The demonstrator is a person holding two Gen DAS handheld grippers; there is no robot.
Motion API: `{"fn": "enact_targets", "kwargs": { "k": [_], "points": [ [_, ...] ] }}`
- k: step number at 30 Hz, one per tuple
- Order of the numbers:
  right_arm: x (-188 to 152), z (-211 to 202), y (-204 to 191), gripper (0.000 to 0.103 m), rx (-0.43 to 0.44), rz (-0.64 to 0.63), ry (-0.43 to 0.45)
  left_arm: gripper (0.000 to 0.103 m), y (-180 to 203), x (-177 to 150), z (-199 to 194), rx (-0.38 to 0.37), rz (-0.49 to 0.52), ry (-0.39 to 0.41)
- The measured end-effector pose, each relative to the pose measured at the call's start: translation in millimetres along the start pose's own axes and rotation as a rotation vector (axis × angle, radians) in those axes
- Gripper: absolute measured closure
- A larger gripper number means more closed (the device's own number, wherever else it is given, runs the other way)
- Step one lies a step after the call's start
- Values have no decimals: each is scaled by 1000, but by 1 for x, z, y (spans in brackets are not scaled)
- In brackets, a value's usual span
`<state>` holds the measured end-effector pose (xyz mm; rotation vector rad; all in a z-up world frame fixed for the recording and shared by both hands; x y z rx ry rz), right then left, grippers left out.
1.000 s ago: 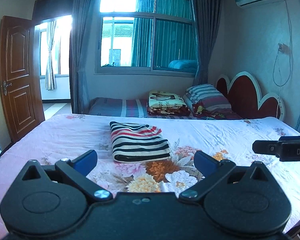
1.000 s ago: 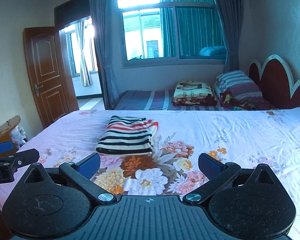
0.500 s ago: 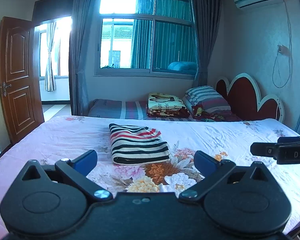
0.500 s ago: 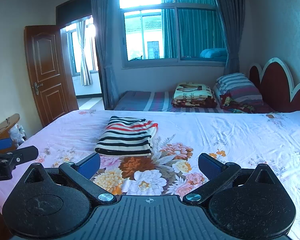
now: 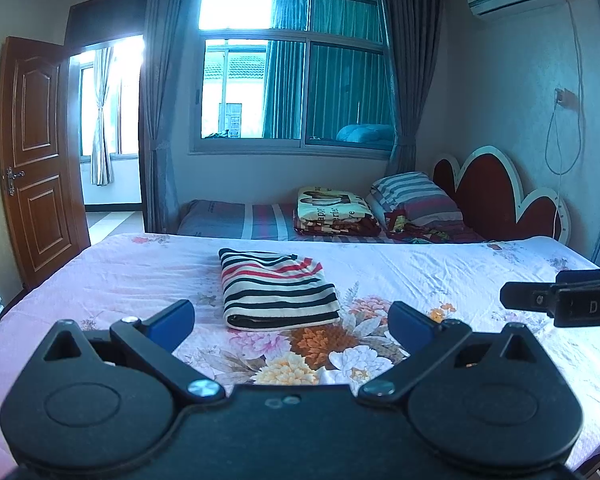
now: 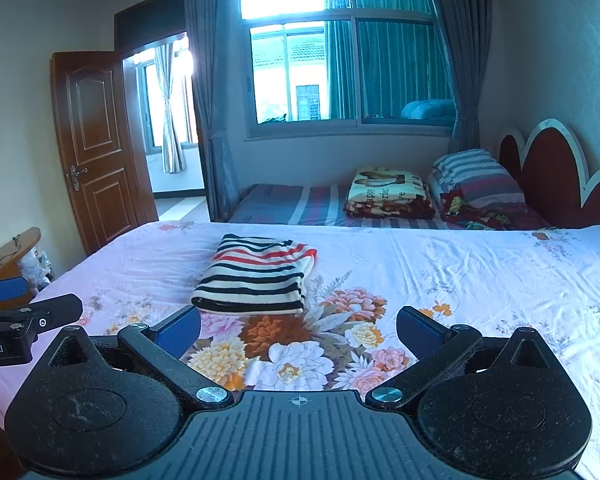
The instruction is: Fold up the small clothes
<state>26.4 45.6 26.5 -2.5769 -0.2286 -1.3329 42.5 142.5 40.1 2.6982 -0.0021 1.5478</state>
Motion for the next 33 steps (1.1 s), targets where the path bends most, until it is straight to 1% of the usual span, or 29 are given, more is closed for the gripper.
{"fn": "enact_targets", "kwargs": {
  "k": [33],
  "points": [
    [-1,3,5,0,3,1,-3,1,-8,2,2,6,15,-4]
  ]
}}
Point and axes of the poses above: each gripper's, at about its wrist camera, not at the fingertips, and z roughly the way its jaws point, y to its right, x to its top, the point moved 6 cm from there along z, roughly the way its jaws point, and after that the axes turned 8 degrees about -y, right-handed, at the moved point
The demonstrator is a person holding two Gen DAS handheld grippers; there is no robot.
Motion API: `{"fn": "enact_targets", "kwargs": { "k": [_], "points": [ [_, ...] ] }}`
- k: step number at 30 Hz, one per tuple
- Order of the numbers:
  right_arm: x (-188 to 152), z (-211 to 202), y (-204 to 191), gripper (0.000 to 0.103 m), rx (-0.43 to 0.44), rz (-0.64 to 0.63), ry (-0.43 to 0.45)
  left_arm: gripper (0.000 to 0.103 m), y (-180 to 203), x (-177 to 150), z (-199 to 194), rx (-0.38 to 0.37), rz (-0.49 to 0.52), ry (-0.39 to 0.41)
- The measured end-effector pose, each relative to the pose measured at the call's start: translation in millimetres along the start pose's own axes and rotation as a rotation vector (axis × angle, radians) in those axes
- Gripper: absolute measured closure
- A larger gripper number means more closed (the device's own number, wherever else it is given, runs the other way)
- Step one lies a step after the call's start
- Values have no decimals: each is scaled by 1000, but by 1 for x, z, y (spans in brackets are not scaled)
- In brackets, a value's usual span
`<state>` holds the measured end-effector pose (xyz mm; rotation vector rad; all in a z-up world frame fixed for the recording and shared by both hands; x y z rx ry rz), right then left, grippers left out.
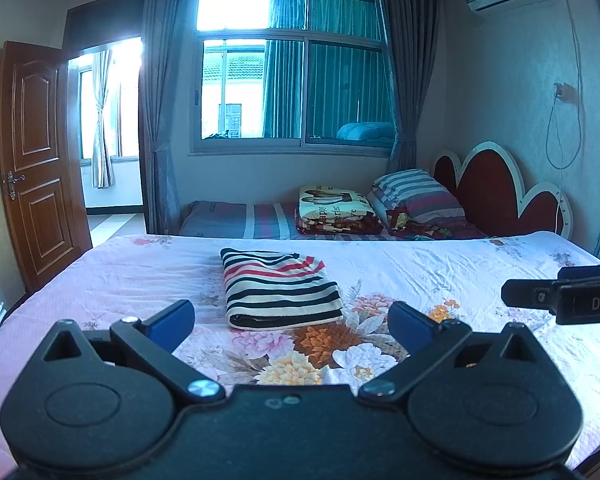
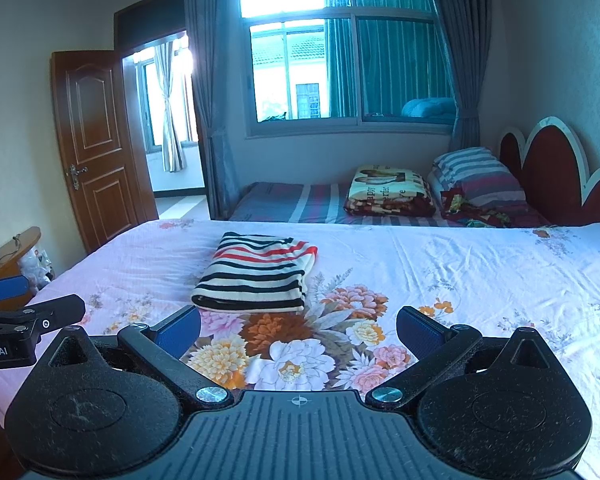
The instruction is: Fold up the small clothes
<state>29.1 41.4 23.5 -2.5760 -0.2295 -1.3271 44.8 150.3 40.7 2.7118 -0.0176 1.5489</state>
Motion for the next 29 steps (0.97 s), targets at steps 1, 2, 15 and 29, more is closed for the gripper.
{"fn": "enact_targets", "kwargs": {
  "k": [1,2,15,29],
  "points": [
    [0,0,1,0,1,0,-1,1,0,0,0,-2,0,0],
    [0,1,0,0,1,0,-1,1,-1,0,0,-3,1,1],
    [-2,2,3,0,8,-4,-5,1,-3,0,2,-9,8,1],
    [-5,4,1,0,20,-27,-15,1,-20,0,3,-1,-19,7]
  ]
}}
Point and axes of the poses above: each gripper's, at about its wrist camera, not at the fingertips, and z roughly the way its jaws point, y to its right, x to its top, the point moved 6 cm from there along z, roughly the way its jaws point, and after that the axes turned 8 degrees about -y, right-handed, at the moved point
